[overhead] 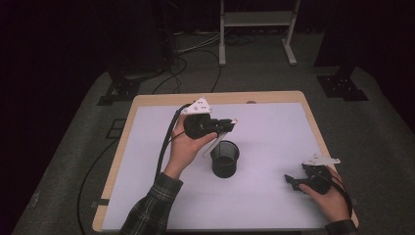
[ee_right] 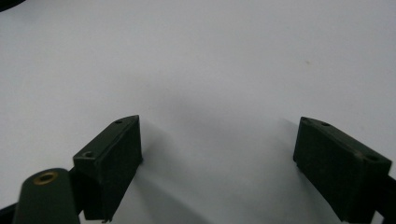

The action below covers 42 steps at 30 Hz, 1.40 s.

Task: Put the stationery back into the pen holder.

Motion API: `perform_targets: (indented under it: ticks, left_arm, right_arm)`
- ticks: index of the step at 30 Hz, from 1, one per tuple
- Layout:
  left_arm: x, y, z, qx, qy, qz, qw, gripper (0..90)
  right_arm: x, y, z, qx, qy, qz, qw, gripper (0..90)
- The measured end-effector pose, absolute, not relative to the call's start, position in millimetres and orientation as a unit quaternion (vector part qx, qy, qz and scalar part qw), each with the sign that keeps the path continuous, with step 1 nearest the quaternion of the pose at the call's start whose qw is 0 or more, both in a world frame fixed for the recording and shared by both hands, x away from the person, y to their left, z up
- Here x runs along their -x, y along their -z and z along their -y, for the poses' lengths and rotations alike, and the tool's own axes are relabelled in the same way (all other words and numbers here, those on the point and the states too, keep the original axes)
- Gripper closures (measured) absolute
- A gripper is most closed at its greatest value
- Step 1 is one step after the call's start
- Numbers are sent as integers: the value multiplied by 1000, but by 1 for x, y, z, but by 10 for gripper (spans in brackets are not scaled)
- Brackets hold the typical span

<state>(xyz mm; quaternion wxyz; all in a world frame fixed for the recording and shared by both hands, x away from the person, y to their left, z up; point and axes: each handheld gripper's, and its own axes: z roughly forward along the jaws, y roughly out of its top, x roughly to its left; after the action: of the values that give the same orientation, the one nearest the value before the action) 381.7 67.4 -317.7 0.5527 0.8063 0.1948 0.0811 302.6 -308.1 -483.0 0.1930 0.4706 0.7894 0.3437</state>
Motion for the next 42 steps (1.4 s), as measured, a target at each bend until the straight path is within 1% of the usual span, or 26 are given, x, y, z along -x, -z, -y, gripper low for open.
perform_targets:
  ticks: [9,24,34,42]
  left_arm:
    - [-393,326,-47,-799,-69,-186,567,787]
    - [-396,341,-34,-806,-59,-179,561,786]
    - [-398,358,-41,-809,-54,-192,553,786]
    - [-394,366,-51,-812,-57,-200,545,786]
  right_arm:
    - [-303,483,308,-471,-344,-789,193,142]
    - [-303,483,308,-470,-344,-790,194,142]
    - [-303,483,308,-470,-344,-790,194,142]
    - [-303,483,308,-470,-344,-790,194,142]
